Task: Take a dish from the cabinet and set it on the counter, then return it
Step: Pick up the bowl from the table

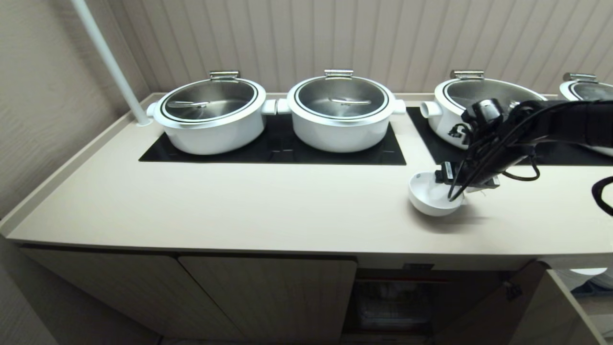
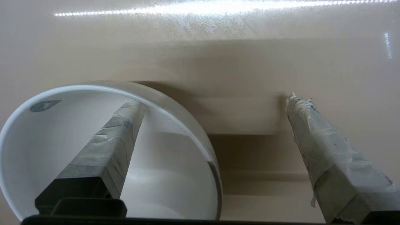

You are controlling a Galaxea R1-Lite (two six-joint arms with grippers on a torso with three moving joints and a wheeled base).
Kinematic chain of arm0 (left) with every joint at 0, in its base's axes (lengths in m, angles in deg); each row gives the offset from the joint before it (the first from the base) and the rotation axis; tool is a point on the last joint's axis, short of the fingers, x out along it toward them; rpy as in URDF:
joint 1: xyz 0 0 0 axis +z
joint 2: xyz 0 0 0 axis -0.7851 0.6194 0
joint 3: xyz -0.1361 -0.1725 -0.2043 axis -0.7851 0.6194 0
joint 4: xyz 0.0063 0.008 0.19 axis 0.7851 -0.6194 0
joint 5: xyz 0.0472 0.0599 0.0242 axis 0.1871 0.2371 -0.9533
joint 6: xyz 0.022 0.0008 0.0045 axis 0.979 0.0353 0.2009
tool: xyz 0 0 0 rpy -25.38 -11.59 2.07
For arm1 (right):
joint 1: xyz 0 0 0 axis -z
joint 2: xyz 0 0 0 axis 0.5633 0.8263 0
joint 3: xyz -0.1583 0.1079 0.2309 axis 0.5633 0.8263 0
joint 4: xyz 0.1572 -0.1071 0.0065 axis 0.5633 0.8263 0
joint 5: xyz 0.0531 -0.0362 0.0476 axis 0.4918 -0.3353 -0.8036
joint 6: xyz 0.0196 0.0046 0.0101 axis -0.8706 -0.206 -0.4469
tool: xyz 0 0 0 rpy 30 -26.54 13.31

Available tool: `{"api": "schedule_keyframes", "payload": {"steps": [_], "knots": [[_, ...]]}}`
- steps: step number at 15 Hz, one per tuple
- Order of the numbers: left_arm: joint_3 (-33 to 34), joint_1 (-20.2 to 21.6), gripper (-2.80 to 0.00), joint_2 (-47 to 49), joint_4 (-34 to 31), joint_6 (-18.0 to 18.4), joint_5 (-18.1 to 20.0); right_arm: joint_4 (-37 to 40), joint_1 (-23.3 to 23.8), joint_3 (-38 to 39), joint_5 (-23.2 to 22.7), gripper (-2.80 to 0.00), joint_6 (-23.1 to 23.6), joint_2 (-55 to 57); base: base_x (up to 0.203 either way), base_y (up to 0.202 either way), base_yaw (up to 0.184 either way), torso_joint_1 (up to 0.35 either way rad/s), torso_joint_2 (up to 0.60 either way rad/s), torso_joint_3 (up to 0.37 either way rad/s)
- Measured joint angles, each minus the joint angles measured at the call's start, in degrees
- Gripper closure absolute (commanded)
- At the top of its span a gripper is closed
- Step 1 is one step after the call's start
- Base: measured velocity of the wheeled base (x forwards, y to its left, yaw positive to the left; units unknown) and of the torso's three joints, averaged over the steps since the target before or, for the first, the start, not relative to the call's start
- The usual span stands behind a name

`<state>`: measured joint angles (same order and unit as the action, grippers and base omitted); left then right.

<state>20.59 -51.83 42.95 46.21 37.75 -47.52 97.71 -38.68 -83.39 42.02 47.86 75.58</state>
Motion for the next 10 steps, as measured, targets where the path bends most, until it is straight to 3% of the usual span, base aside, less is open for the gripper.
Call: {"api": "schedule_keyframes", "payload": {"steps": [6,10], "knots": [[0.0,0.0,0.0,0.0,0.0,0.0,0.0,-0.4,-0.5,0.0,-0.1,-2.8,-0.2,1.2,0.0,0.0,0.0,0.0,0.0,0.0],[0.0,0.0,0.0,0.0,0.0,0.0,0.0,-0.2,-0.9,0.0,-0.2,-2.8,-3.2,1.1,0.0,0.0,0.0,0.0,0.0,0.0]]}}
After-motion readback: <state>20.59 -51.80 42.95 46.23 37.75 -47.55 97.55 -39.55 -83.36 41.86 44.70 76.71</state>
